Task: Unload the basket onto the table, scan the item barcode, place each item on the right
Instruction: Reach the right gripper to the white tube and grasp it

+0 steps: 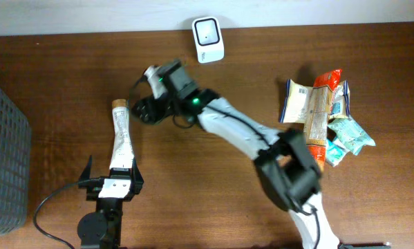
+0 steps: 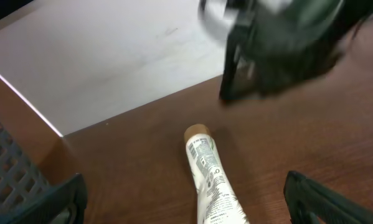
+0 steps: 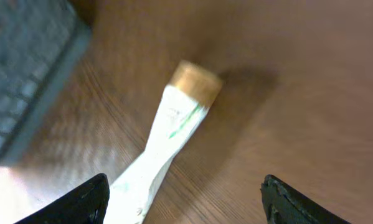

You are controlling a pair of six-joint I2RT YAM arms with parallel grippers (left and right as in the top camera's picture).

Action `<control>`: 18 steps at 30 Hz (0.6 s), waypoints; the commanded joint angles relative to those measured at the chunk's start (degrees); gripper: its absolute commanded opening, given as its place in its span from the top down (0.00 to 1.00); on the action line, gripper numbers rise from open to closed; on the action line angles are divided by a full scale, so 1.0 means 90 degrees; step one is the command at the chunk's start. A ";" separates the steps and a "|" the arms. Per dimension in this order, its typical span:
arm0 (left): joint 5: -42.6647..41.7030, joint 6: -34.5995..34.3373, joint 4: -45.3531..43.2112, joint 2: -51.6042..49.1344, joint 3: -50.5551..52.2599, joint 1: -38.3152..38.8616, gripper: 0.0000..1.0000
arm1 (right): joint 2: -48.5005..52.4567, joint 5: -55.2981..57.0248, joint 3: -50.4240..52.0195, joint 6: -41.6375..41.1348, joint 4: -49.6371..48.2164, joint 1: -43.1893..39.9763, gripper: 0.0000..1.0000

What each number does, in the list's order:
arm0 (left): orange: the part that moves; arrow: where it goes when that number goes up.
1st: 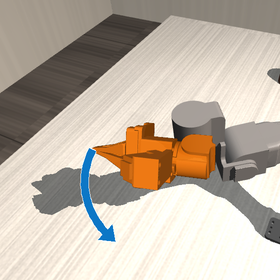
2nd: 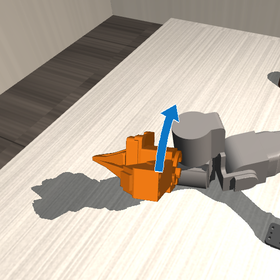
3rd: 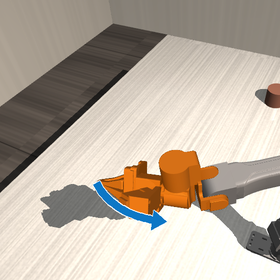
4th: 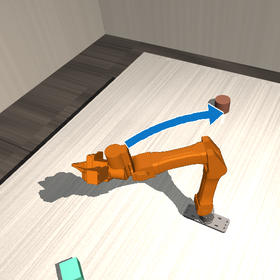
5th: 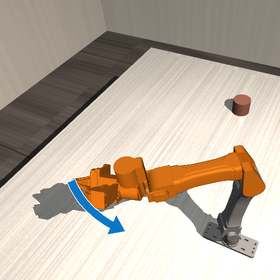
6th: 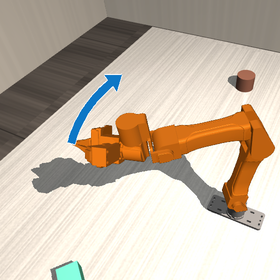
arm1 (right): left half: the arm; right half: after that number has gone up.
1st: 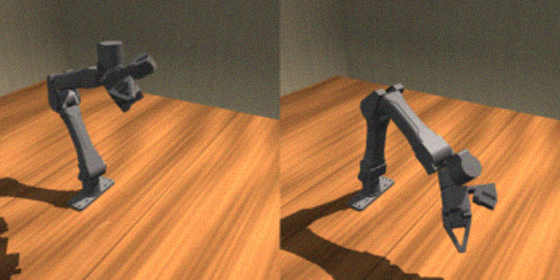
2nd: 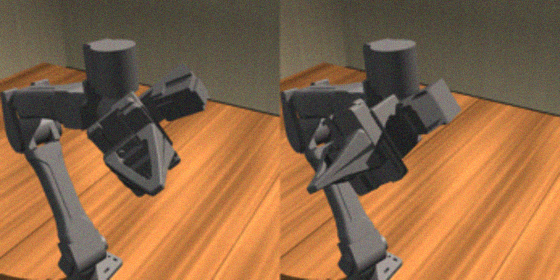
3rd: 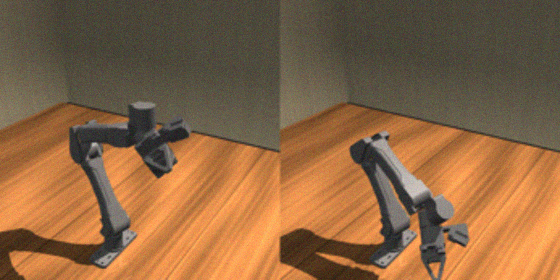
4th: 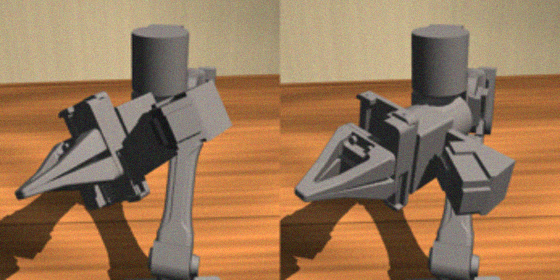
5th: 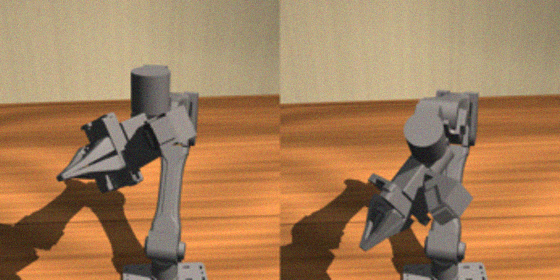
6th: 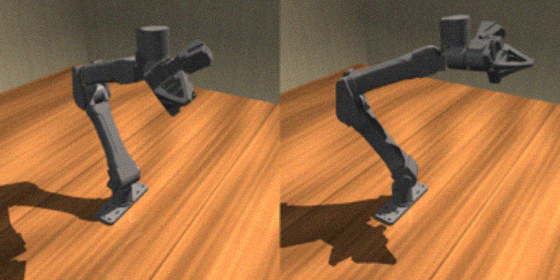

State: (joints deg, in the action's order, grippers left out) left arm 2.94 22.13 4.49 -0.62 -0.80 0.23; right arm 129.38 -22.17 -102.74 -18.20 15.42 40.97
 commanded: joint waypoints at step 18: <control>-0.0022 0.0078 0.0005 0.0029 0.0032 -0.0032 0.01 | 0.1673 0.0566 -0.0670 0.0206 -0.0559 0.0821 0.53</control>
State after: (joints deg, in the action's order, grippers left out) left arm 2.96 22.13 4.49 -0.62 -0.80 0.23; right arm 142.45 -19.29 -107.83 -16.88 9.06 48.07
